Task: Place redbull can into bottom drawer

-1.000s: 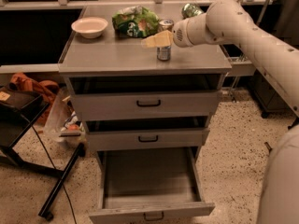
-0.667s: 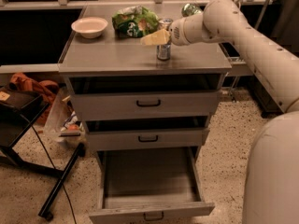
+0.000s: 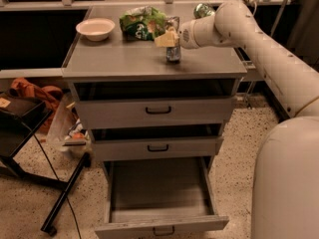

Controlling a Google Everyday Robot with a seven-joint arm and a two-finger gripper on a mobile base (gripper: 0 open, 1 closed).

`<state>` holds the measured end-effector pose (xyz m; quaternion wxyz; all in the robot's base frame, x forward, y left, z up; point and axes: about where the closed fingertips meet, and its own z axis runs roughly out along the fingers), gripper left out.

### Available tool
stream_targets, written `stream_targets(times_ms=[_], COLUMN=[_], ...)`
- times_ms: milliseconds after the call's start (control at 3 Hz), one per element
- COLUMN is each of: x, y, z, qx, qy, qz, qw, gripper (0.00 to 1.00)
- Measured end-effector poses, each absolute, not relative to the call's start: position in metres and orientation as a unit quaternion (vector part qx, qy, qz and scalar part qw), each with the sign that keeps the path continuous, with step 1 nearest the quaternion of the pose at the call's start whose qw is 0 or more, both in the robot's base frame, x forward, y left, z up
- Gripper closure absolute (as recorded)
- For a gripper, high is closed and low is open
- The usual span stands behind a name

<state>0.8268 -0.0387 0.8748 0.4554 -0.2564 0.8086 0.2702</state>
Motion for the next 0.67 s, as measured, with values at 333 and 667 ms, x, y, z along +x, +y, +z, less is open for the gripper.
stream_targets(times_ms=[333, 667], x=[0.825, 0.815], y=[-0.04, -0.046], z=[0.878, 0.888], qx=[-0.253, -0.25], qy=[0.803, 0.794], qz=[0.276, 0.279], qw=[0.464, 0.479], gripper=[0.89, 1.0])
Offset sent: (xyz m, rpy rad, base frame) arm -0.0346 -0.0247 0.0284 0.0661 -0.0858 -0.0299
